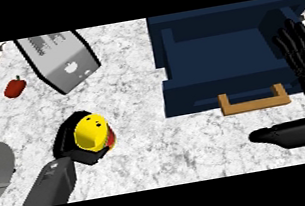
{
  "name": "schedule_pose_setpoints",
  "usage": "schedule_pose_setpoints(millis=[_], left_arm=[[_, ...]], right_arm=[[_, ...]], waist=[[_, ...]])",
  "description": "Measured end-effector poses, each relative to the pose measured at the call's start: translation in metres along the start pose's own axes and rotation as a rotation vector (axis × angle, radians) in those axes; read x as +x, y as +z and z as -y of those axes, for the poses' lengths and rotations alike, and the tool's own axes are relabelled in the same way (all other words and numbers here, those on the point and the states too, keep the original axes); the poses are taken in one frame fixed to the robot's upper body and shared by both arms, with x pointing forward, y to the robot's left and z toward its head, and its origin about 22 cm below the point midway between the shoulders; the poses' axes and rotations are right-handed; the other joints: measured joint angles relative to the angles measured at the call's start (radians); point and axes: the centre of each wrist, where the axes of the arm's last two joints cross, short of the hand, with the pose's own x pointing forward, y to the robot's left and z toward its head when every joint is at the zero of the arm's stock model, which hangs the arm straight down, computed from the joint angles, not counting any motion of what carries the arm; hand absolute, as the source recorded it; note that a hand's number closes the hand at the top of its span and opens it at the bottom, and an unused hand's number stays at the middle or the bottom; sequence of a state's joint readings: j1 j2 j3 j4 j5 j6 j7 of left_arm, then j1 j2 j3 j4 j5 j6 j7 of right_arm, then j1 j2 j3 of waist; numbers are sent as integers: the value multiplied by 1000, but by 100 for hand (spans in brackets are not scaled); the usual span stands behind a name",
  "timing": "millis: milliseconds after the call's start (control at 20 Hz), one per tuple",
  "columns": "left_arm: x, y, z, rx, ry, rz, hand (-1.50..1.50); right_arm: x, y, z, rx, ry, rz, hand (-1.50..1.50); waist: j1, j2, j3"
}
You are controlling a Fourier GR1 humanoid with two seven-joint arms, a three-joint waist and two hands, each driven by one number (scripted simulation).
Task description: Pick up the cup, place it into the drawer and close the drawer
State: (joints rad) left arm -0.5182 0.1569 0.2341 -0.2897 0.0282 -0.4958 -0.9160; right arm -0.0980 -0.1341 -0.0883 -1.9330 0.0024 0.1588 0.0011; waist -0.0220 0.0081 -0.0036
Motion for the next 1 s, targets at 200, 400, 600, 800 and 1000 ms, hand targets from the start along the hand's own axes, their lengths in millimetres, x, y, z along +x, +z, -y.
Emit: schedule_pose_setpoints(millis=[200,400,600,800,1000], left_arm=[[4,-1,-4,47,-9,66,150],[13,10,-22,202,-35,162,150],[22,2,-25,255,-43,240,150],[32,-19,-17,228,-45,308,150],[49,-49,-1,149,-54,351,150]], right_arm=[[-1,-1,5,-3,3,4,-150],[0,2,2,-4,3,4,-150],[2,3,7,-11,5,-3,-150],[4,6,8,-14,7,-7,-150],[0,10,9,-27,11,-16,-150]], waist=[[2,0,0],[5,0,0],[10,-3,1],[15,-7,2],[21,-10,4]])
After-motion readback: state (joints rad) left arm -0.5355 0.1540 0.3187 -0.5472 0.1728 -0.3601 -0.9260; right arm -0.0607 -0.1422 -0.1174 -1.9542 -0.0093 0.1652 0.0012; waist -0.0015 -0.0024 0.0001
